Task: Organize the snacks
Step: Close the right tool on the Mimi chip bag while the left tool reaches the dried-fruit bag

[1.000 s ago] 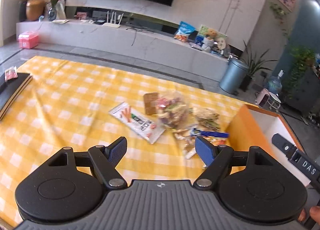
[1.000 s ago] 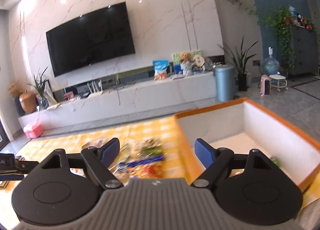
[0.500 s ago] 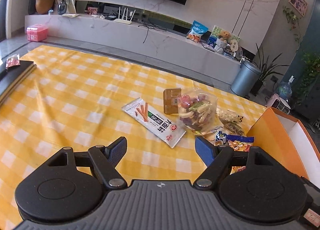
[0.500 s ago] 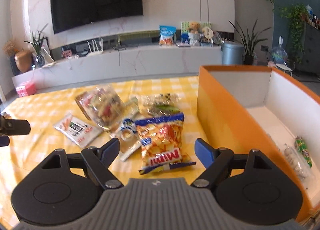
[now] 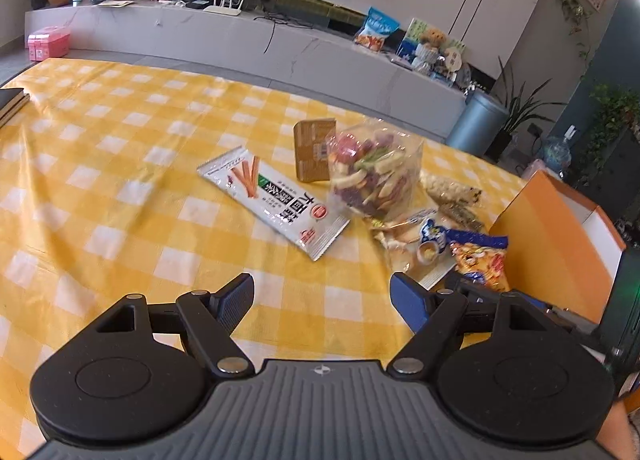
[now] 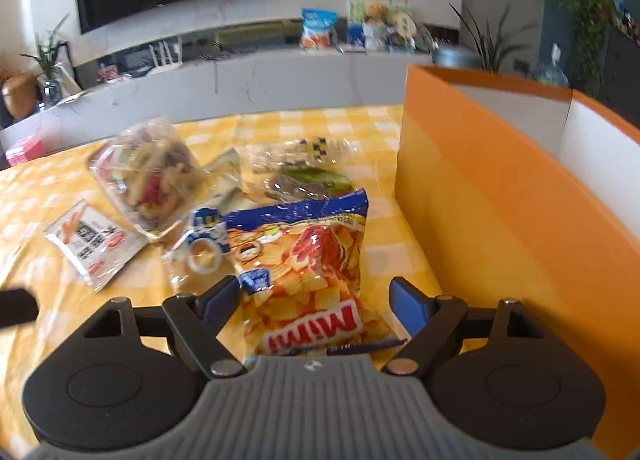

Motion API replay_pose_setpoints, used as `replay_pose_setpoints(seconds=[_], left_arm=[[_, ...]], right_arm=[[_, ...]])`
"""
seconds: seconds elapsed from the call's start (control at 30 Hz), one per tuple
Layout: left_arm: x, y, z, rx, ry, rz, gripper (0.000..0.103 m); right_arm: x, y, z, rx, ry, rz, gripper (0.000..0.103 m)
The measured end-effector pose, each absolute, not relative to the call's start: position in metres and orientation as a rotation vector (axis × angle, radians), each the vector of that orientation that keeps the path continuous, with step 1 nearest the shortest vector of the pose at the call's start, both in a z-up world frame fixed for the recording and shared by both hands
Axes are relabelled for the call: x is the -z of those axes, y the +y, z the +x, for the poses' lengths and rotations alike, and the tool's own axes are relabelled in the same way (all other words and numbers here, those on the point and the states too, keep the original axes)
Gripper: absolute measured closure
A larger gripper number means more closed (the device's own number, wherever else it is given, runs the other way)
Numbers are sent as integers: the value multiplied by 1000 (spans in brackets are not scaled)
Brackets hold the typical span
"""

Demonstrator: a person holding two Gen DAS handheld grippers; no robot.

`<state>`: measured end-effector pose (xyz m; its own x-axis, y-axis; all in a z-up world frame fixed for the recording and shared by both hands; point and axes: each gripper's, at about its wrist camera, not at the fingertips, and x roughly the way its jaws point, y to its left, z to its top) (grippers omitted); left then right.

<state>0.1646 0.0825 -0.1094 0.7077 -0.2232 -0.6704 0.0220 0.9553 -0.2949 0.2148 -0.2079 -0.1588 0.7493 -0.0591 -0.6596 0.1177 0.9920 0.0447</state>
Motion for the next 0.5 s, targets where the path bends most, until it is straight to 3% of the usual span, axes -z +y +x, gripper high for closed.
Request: replay_pose_setpoints(seconds=[0.07, 0.33, 0.5], left_arm=[[112, 82, 166, 130, 780, -268, 12], [122, 69, 168, 156, 809, -220, 12], [123, 63, 167, 162, 807, -207, 12]], right_arm=[[163, -211, 219, 95, 731, 106, 23], [172, -213, 222, 116, 738, 53, 39], [171, -212, 218, 128, 740, 40, 43]])
